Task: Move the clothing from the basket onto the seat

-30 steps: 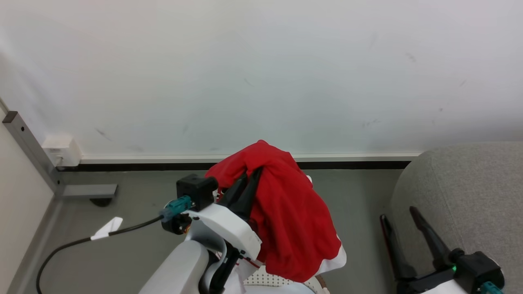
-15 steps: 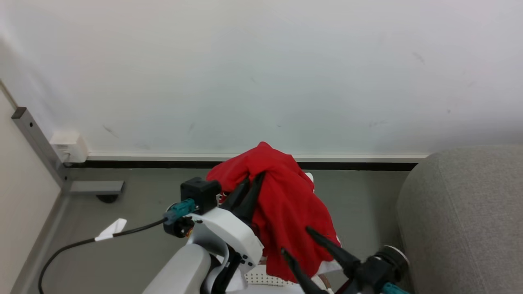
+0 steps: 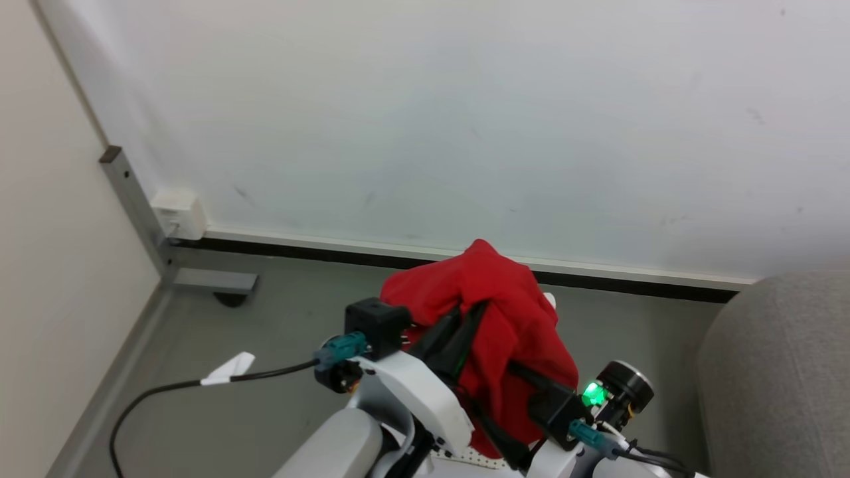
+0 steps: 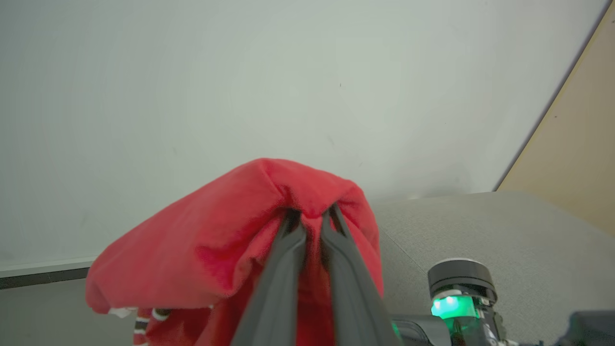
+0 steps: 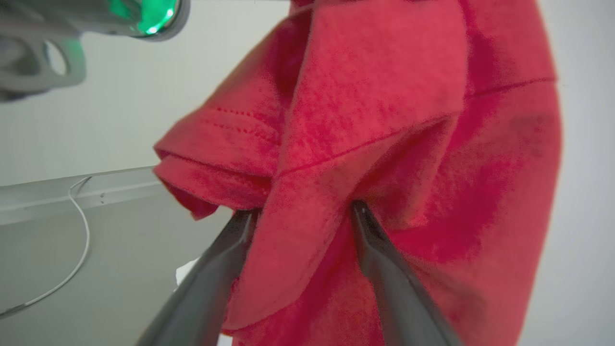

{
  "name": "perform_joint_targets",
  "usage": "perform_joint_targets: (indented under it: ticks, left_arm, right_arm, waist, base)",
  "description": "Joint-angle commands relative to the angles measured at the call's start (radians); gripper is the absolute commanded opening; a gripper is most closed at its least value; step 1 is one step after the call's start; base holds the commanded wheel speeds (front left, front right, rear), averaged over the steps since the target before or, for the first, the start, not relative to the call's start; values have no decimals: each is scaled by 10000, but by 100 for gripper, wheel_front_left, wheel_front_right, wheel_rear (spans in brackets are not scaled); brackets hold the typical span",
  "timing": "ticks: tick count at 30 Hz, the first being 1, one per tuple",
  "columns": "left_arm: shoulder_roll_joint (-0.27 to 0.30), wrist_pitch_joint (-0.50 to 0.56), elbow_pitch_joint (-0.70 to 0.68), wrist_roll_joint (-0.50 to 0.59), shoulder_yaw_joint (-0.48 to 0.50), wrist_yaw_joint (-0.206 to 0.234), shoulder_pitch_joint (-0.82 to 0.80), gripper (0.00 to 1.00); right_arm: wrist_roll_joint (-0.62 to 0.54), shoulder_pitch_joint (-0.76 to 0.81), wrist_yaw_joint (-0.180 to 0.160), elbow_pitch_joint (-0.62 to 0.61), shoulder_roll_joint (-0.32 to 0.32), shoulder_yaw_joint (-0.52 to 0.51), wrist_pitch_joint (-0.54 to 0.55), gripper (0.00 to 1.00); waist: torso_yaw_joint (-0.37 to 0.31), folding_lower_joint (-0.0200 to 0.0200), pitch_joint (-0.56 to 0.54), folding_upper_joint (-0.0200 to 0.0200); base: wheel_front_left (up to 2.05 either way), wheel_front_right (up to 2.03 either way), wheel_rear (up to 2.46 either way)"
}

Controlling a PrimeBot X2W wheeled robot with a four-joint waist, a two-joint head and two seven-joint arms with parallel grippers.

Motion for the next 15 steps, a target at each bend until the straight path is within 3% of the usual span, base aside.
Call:
perform_joint_targets:
  ticks: [1,9,15]
  left_arm:
    - [-49,4,-68,-35,-77,-39,-47,0]
    - [-120,176,8,-289,-798,-115,-92,0]
    - [-138,149,117,-524,-1075,-64,-182,0]
  right_arm:
    - [-138,-146,-21,139,-21,-59,9,100]
    - [-1095,-7,-21,-422,111,-1211,5,100]
    - [-952,263,-21,-531,148,-1577,5,100]
  waist:
    - [195,0,14,-1]
    - [821,0,70,-1]
    - [945,0,75,-1]
  base:
    - [0,0,0]
    - [0,0,0]
    - [0,0,0]
